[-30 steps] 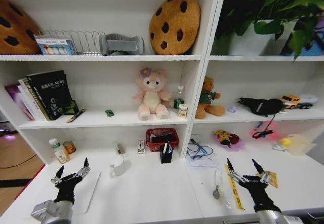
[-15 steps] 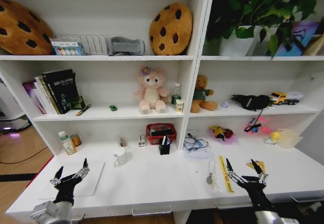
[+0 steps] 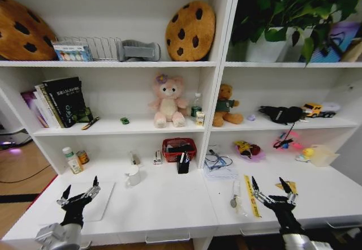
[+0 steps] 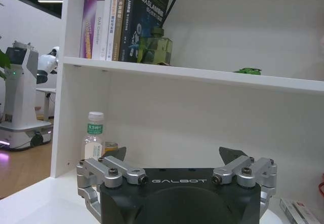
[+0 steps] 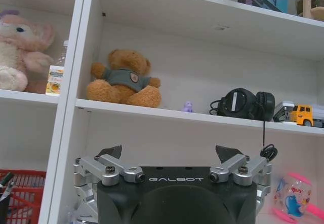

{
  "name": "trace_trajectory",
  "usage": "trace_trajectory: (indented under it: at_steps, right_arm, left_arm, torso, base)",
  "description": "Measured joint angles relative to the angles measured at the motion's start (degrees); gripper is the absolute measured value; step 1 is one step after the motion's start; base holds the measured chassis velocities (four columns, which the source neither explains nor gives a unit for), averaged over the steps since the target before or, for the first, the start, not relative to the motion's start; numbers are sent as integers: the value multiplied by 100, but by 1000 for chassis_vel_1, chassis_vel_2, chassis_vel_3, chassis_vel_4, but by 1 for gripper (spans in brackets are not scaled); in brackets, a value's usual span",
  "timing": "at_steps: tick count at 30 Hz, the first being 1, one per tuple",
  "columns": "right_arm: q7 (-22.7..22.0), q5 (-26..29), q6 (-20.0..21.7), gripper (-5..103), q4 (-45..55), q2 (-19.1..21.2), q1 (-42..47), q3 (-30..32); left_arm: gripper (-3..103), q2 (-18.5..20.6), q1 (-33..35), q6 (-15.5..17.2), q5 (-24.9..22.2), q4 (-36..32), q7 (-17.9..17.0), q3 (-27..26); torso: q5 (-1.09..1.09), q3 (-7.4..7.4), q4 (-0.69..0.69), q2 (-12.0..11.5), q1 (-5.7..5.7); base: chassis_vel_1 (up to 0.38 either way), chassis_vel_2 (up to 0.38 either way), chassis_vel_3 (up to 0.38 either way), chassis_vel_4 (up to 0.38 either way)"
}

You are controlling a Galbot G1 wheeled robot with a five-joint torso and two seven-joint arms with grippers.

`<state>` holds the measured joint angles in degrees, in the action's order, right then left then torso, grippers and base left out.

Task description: Organize the objects on the table.

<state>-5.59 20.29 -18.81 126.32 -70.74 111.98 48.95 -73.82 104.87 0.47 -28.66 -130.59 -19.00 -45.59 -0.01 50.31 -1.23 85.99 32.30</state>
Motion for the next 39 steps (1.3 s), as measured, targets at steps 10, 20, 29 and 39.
trace_trajectory:
  at_steps: [10, 20, 29, 39]
  right_arm:
    - [-9, -5, 6, 100, -30, -12, 5, -25]
    - [-134, -103, -140, 100, -128, -32, -46, -101]
    - [-849, 326, 970, 100, 93, 101, 26, 39]
    - [-1387, 1042, 2661, 100, -398, 761, -752, -23]
  left_arm:
    - [100, -9, 7, -1, 34, -14, -3, 0]
    - [100, -1, 72, -34, 332, -226, 35, 59]
    - [100, -63, 154, -38, 412, -284, 44, 109]
    - [100, -100, 194, -61, 418, -246, 51, 106]
  torso:
    - [0, 0, 0, 0, 0]
    - [5, 0, 2, 0, -2]
    - [-2, 0, 1, 1, -1]
    - [3, 1, 0, 0, -1]
  base:
    - [-230, -215, 218, 198]
    - [-180, -210, 185, 198]
    - [29, 29, -26, -30]
    - [5, 8, -3, -5]
